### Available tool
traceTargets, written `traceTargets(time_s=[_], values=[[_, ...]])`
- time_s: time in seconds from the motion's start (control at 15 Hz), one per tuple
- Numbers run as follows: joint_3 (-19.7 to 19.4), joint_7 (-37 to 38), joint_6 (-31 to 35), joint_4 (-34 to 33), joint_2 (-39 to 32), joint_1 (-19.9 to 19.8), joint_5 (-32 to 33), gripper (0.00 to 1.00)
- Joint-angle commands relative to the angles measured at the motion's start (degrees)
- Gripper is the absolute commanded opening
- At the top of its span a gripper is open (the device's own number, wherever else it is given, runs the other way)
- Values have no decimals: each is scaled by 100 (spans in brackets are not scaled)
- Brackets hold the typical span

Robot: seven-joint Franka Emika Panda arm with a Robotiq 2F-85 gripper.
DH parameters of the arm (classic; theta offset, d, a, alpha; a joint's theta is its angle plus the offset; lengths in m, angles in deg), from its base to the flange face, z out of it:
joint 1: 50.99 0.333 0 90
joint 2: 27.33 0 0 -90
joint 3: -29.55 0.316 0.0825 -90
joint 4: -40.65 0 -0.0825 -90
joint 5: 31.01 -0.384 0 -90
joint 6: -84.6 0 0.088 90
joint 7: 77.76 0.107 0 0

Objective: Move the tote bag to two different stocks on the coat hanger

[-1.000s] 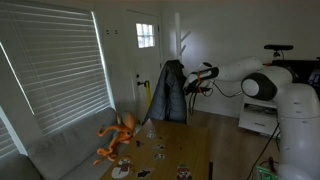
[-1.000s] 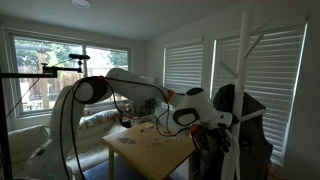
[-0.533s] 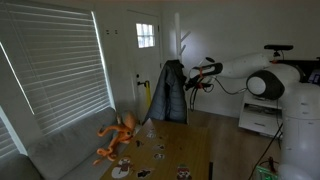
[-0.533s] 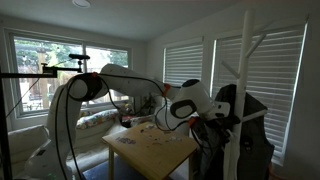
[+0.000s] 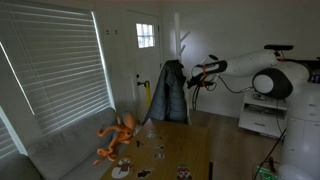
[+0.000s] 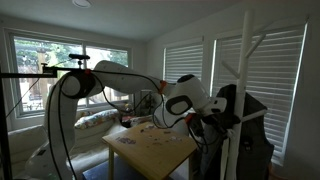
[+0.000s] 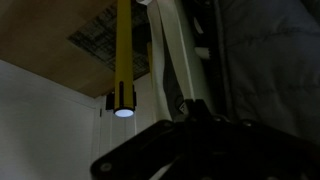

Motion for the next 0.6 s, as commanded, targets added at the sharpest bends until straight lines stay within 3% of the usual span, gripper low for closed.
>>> traceTargets(time_s=[0.0,0.53], values=[[-166,259,169,350,471,183,227,1],[-383,244,155,461,878,277,538,1]])
